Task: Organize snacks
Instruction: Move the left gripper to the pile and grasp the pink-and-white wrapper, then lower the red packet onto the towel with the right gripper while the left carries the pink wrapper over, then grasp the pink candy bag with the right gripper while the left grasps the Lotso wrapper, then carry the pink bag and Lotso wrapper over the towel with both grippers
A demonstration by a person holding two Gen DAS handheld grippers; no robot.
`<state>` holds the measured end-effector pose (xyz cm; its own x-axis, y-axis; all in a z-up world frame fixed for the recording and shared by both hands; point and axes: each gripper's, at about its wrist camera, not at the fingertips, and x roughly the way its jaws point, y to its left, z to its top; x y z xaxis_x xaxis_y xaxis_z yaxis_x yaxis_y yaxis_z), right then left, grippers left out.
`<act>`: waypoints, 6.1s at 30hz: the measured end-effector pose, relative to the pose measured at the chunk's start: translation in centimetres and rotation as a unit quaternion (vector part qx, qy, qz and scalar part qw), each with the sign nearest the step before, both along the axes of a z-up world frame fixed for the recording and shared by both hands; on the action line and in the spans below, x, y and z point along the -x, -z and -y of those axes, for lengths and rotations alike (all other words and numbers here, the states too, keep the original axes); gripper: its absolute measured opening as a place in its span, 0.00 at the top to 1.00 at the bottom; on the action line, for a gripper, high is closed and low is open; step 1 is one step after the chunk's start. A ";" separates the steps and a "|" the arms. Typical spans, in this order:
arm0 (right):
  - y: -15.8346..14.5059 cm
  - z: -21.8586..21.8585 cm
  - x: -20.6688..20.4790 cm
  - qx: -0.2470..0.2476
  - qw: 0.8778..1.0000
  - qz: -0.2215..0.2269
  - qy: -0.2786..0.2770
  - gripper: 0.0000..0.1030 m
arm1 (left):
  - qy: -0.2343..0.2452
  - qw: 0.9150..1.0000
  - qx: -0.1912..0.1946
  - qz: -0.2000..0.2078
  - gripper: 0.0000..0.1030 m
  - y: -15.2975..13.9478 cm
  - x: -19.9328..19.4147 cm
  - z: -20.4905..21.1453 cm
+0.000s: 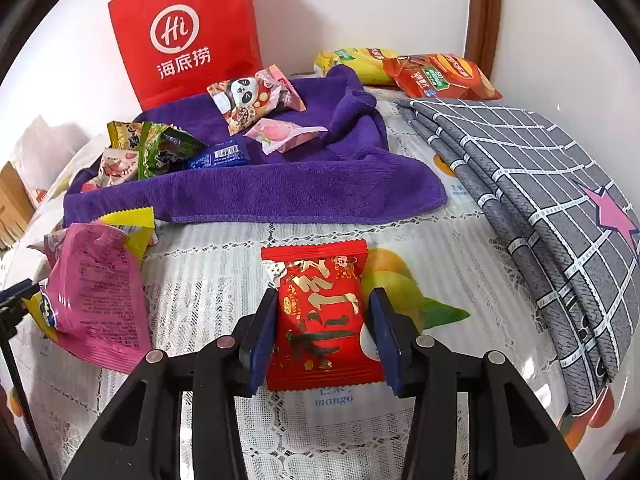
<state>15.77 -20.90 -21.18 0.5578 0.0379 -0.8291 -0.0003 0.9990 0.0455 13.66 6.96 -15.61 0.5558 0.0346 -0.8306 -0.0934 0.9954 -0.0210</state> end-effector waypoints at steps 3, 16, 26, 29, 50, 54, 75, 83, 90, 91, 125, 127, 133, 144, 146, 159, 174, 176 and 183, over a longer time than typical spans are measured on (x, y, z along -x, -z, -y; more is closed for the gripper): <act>0.0 0.2 0.1 -0.007 1.000 0.001 0.002 0.57 | -0.001 1.000 0.005 0.016 0.54 -1.4 0.3 -0.3; -0.2 -0.1 0.2 -0.005 1.000 0.005 -0.009 0.61 | 0.023 0.997 0.028 0.068 0.54 -6.0 -0.8 -0.2; -4.7 -0.6 -0.3 -0.029 0.998 0.046 -0.027 0.62 | 0.042 0.995 0.041 0.080 0.54 -7.0 -3.8 1.1; -7.0 -0.5 -1.2 -0.032 0.997 0.069 -0.030 0.62 | 0.045 0.995 0.044 0.080 0.54 -6.9 -4.8 1.4; -7.3 -0.3 -16.6 -0.035 0.996 0.074 -0.036 0.62 | 0.067 0.987 0.134 0.062 0.54 -6.4 -14.3 2.9; -5.0 -0.5 -18.1 -0.041 0.997 0.054 -0.034 0.61 | 0.050 0.989 0.128 0.051 0.54 -5.3 -16.1 3.4; -2.1 -0.1 -17.9 -0.085 0.994 0.053 -0.052 0.34 | 0.046 0.983 0.177 0.024 0.53 -2.3 -17.3 2.6; -4.0 0.0 -16.2 -0.087 0.993 0.067 -0.050 0.33 | 0.053 0.980 0.186 0.037 0.33 -3.3 -17.0 2.6; -6.1 -0.6 -11.1 -0.098 0.993 0.048 -0.056 0.33 | 0.049 0.979 0.194 0.042 0.27 -4.3 -16.5 1.9; -6.1 -0.9 -10.3 -0.102 0.992 0.042 -0.058 0.33 | 0.046 0.980 0.191 0.041 0.27 -4.5 -16.3 1.7; -4.6 -8.2 1.6 -0.095 0.986 -0.007 -0.140 0.45 | 0.048 0.982 0.181 0.021 0.27 -3.4 -2.6 -5.3; -4.8 -6.7 2.3 -0.088 0.988 -0.005 -0.128 0.46 | 0.054 0.982 0.180 0.016 0.27 -3.1 -2.9 -4.7; -4.6 -3.3 3.7 -0.025 0.995 0.001 -0.095 0.47 | 0.085 0.983 0.162 0.003 0.27 -2.3 -4.5 -1.4; -4.7 -2.6 4.7 -0.025 0.991 0.007 -0.135 0.39 | 0.152 0.982 0.098 -0.054 0.28 1.3 -7.5 4.9; -5.1 -2.3 5.0 -0.032 0.991 0.015 -0.132 0.34 | 0.155 0.983 0.088 -0.051 0.29 1.7 -7.2 5.4; -2.7 -5.1 3.0 0.038 0.988 -0.011 -0.147 0.24 | 0.138 0.987 0.078 -0.034 0.81 1.3 -5.3 4.0; -6.8 -4.1 3.7 0.006 0.994 0.042 -0.101 0.47 | 0.108 0.988 0.111 0.017 0.81 -3.0 -2.1 0.2; -7.6 -3.7 3.3 -0.005 0.995 0.048 -0.090 0.47 | 0.104 0.988 0.112 0.026 0.81 -3.7 -2.1 0.1; -10.1 -2.4 1.6 -0.031 0.995 0.066 -0.063 0.47 | 0.097 0.987 0.112 0.054 0.81 -6.2 -2.3 -0.4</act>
<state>14.18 -18.50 -11.04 0.6491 0.1637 -0.7429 -0.1359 0.9858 0.0985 15.96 7.32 -9.39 0.6190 -0.2594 -0.7413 0.1141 0.9636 -0.2419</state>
